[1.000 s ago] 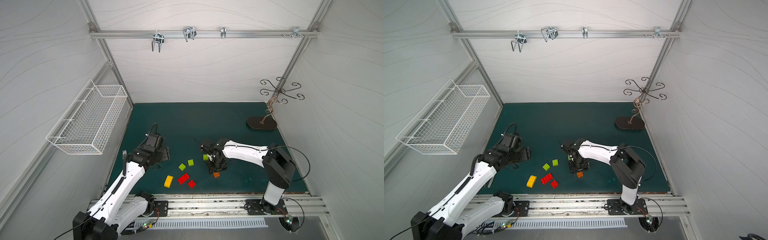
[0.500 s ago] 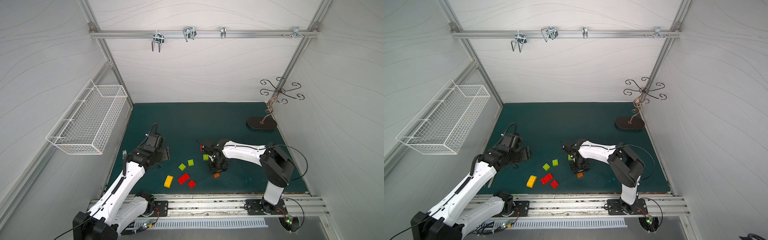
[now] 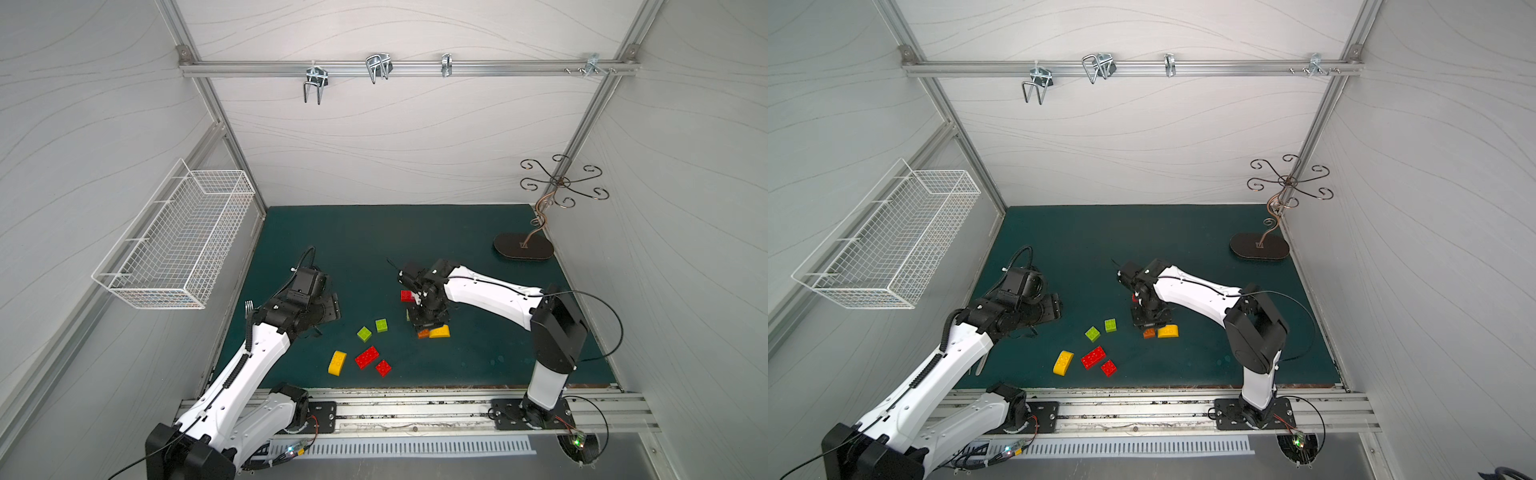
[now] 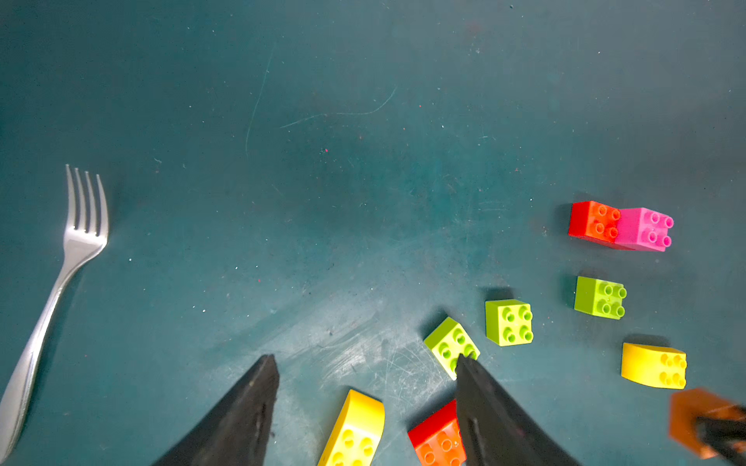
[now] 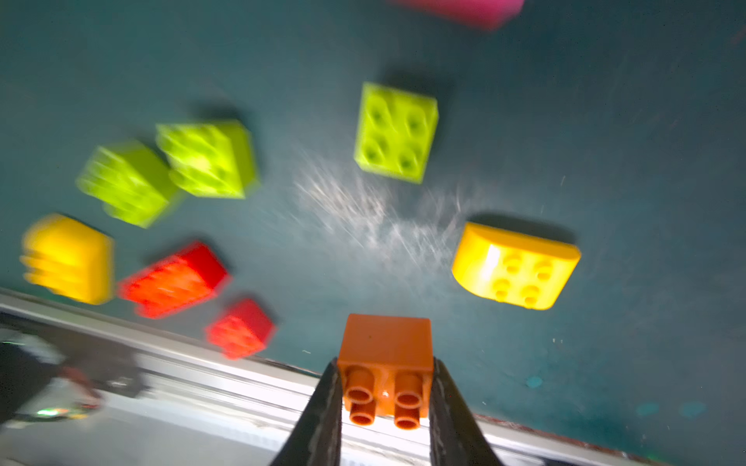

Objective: Assemble the letter s with lego
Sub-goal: Pick up the lego brick from the center of the board, then assemble the lego brick with the lego brick.

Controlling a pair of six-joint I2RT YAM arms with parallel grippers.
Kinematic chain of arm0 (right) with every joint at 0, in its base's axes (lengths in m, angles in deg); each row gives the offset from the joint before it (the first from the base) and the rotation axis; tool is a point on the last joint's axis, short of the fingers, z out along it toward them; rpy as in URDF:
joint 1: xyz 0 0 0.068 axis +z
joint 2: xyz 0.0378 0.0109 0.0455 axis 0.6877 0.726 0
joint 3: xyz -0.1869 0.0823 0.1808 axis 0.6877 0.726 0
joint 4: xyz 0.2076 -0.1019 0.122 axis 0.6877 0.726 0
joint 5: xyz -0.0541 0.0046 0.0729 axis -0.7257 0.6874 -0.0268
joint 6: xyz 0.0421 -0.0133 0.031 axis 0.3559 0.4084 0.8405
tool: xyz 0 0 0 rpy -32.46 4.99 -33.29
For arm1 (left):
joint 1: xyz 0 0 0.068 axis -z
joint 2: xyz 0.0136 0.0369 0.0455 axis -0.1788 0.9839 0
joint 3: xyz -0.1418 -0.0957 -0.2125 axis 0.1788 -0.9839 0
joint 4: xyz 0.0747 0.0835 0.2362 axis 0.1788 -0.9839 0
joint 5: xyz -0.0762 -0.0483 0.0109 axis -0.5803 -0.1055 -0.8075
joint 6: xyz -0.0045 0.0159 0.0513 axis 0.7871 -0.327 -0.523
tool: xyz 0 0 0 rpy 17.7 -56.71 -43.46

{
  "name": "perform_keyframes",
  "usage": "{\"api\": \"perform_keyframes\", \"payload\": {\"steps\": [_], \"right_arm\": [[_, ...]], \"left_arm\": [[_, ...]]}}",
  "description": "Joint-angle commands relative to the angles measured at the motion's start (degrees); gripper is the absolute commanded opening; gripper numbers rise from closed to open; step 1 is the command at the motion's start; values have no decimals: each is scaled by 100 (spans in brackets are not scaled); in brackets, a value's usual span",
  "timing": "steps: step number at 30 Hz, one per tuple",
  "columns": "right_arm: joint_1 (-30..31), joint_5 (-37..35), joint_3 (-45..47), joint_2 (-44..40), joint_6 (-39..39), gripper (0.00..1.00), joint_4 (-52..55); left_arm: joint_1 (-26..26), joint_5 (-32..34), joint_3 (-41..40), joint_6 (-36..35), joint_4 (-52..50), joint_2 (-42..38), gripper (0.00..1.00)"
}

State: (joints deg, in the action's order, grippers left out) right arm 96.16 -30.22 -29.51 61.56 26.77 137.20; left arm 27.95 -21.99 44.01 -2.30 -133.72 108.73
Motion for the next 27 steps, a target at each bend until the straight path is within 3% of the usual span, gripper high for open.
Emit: {"api": "perform_keyframes", "payload": {"steps": [1, 9, 27], "right_arm": [[-226, -97, -533, 517, 313, 1, 609], [-476, 101, -1368, 1433, 396, 0, 661], [-437, 358, -1949, 2174, 467, 0, 853]], "left_arm": [[2, 55, 132, -15, 102, -61, 73], [2, 39, 127, -24, 102, -97, 73], [2, 13, 118, -23, 111, -141, 73]]}}
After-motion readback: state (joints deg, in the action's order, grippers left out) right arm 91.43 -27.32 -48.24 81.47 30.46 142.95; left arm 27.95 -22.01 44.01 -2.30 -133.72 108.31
